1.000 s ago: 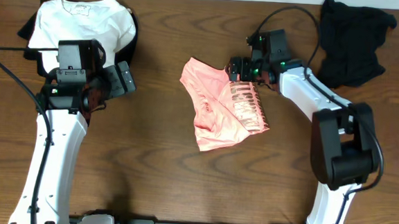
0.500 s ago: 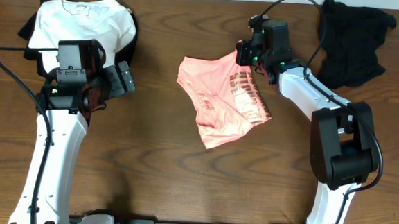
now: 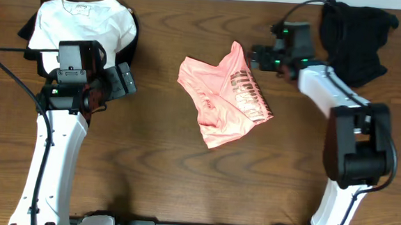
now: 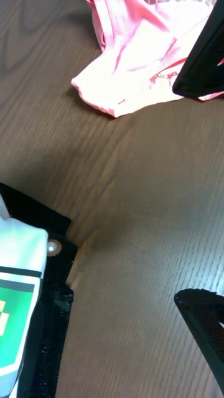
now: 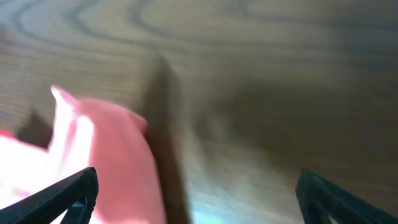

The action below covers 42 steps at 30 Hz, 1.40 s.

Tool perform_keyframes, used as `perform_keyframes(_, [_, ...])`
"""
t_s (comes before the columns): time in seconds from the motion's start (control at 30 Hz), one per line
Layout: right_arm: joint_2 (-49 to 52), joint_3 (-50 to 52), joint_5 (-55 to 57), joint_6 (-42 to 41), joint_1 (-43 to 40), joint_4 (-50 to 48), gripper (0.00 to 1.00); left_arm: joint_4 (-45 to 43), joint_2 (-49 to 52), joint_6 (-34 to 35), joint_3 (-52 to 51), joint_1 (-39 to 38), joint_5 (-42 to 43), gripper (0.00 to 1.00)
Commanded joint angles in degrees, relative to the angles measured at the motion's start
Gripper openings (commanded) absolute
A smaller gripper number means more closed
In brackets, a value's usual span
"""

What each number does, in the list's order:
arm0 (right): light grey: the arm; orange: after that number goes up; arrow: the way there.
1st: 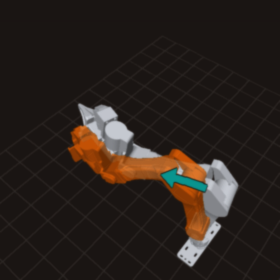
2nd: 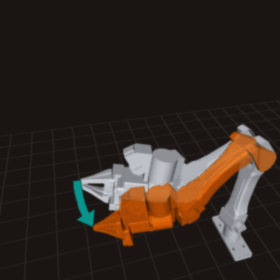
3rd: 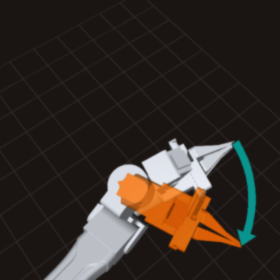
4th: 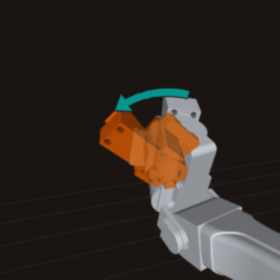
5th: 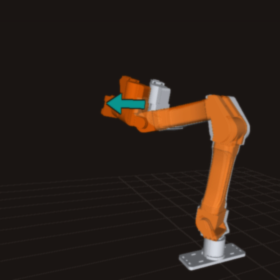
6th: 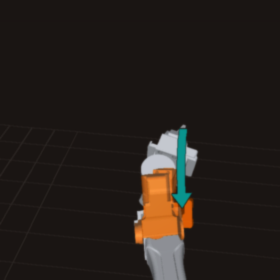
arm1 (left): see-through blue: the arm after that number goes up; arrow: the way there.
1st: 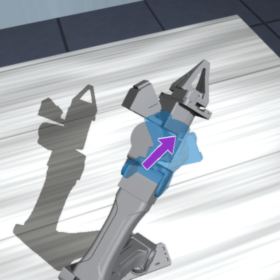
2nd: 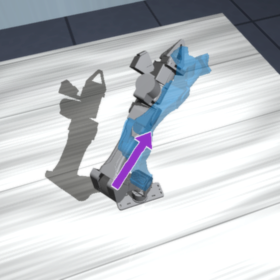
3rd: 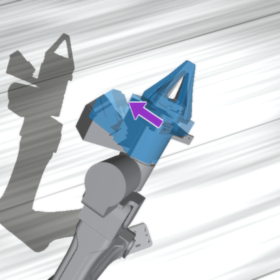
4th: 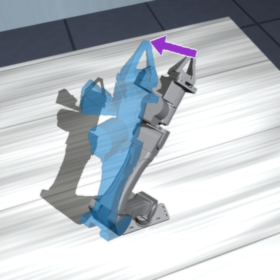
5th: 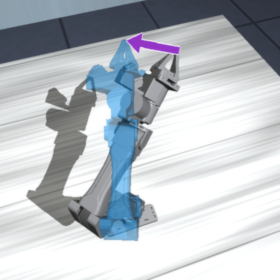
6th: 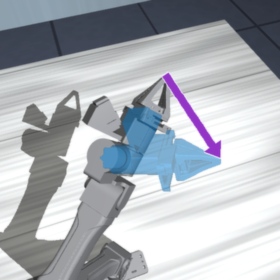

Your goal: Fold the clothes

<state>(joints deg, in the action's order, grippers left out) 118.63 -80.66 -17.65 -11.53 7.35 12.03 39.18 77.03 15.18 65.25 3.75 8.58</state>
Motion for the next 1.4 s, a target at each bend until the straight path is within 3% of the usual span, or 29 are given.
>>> perform_keyframes(0.0, [-3.65, -1.01, -15.85, 7.65, -3.69, 2.23, 0.99, 0.17, 0.13, -0.50, -0.31, 0.26, -0.72, 0.98])
perform_keyframes(0.27, [-3.50, -1.01, -22.71, 22.10, -4.44, 14.80, 0.99, 0.04, 0.13, -0.48, -0.31, 0.26, -0.70, 0.98])
perform_keyframes(0.9, [-3.23, -0.98, -29.00, 26.60, -2.49, 24.30, 0.99, 0.66, 0.13, -0.48, -0.31, 0.26, -0.70, 0.98])
perform_keyframes(1.23, [-3.34, -0.96, -10.64, 9.44, -0.96, 28.46, 0.99, 2.19, 0.13, -0.50, -0.31, 0.26, -0.70, 0.98])
perform_keyframes(1.37, [-3.34, -0.98, -10.75, 6.62, -2.34, 26.34, 0.99, 2.34, 0.13, -0.50, -0.31, 0.26, -0.70, 0.98])
